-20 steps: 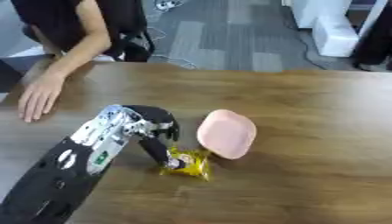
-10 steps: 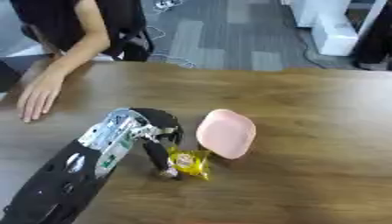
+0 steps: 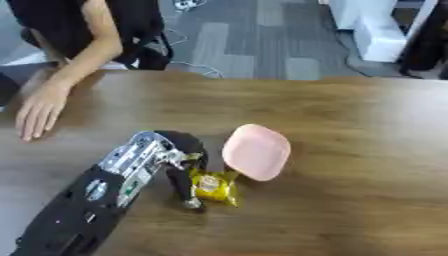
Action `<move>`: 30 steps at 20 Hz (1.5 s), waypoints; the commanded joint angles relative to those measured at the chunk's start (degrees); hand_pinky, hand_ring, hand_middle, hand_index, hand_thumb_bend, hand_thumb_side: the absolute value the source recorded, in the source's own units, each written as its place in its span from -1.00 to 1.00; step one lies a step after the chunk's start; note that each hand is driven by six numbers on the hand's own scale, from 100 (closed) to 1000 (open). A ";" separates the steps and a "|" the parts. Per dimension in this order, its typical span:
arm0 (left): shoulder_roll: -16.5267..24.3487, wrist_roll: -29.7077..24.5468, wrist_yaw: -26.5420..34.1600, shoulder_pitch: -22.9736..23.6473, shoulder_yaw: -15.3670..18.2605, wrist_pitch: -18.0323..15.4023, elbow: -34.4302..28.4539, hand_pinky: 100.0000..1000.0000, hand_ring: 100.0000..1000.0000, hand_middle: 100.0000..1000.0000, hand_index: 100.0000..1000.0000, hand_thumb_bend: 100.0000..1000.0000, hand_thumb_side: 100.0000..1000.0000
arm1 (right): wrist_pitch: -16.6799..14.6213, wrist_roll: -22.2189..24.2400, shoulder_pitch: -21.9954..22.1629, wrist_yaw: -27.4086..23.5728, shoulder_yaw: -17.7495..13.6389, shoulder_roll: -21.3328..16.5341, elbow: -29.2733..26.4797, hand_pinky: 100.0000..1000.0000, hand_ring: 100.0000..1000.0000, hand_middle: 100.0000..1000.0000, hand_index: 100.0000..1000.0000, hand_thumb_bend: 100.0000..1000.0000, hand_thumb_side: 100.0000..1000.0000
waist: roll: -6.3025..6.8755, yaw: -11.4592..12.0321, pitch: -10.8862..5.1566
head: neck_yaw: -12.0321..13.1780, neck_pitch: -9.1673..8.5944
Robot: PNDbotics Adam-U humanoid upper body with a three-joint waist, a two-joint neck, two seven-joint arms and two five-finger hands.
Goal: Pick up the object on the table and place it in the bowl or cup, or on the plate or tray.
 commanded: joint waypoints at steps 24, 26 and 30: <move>-3.01 22.27 -17.71 -1.80 -0.98 4.12 2.78 -1.00 -0.80 -0.79 -0.63 -0.68 -1.00 | 0.38 -0.66 -1.56 -0.70 -0.94 -1.17 -0.76 -0.28 -0.06 0.42 0.33 -1.00 1.00 | 0.52 -0.28 -0.65 | -0.19 -0.18; -3.05 24.78 -18.96 -1.64 -0.60 4.37 2.86 -1.00 -0.82 -0.81 -0.64 -0.66 -1.00 | 0.45 -0.68 -1.61 -0.71 -0.95 -1.16 -0.76 -0.28 -0.06 0.42 0.34 -1.00 1.00 | 0.56 -0.28 -0.62 | -0.14 -0.18; -2.89 26.64 -20.33 -1.49 1.39 5.92 2.15 -1.00 -0.84 -0.80 -0.63 -0.60 -1.00 | 0.55 -0.66 -1.61 -0.65 -1.02 -1.18 -0.76 -0.29 -0.06 0.42 0.33 -1.00 1.00 | 0.61 -0.21 -0.59 | -0.24 -0.18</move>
